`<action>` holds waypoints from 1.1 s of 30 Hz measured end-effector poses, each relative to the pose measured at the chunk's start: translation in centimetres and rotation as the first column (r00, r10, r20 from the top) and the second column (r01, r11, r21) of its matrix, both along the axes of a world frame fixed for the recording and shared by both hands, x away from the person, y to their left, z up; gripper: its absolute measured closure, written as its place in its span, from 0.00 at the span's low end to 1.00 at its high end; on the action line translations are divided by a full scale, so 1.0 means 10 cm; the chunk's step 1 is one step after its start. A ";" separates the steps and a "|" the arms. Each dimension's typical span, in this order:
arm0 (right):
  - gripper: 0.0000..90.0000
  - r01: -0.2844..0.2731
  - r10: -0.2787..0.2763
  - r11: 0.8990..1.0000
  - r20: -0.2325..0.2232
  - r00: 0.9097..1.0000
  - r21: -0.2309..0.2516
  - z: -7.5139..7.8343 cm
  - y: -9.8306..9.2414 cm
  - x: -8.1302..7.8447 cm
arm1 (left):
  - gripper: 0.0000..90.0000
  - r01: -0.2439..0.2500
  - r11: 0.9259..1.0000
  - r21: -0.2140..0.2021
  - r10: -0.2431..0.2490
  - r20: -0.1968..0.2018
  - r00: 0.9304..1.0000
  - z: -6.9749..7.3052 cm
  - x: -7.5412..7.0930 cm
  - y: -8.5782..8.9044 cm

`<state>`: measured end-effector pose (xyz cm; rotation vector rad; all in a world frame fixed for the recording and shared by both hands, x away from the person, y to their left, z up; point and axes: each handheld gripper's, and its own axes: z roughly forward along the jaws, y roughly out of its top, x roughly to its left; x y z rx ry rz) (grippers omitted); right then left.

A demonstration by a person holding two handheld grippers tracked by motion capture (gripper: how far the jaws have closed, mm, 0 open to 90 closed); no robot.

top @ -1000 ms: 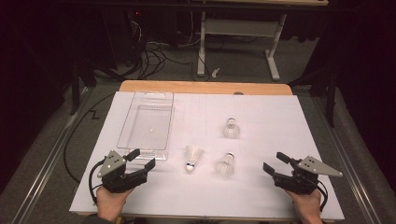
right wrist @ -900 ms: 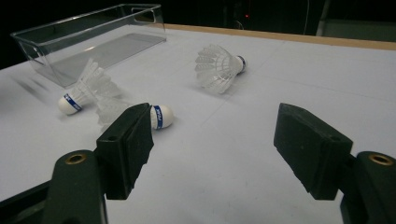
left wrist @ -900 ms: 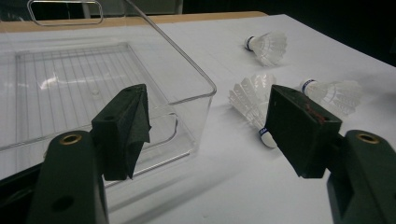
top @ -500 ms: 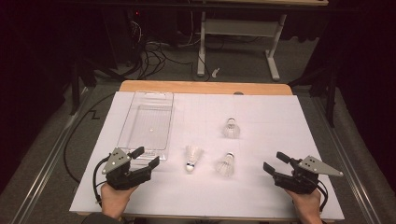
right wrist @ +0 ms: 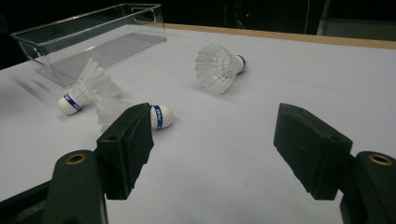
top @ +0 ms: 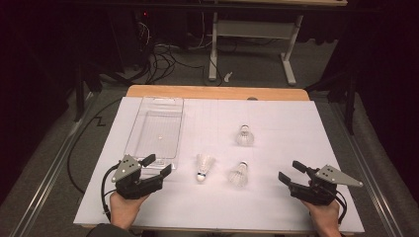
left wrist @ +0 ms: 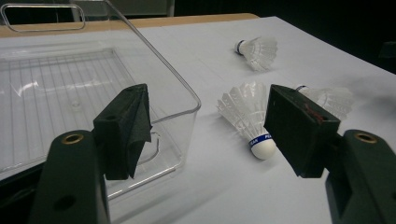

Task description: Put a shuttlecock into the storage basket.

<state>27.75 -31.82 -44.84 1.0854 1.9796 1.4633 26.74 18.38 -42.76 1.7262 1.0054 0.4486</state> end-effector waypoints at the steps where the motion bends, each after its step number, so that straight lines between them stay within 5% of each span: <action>1: 0.32 -0.002 0.002 1.000 0.000 1.000 0.000 0.00 0.00 0.00 | 0.36 0.002 1.000 0.001 -0.002 0.000 1.000 0.00 0.01 -0.01; 33: 0.32 -0.012 0.012 1.000 -0.003 1.000 -0.001 0.00 0.01 0.00 | 0.36 0.051 0.999 0.013 -0.050 -0.007 0.999 0.04 0.18 -0.29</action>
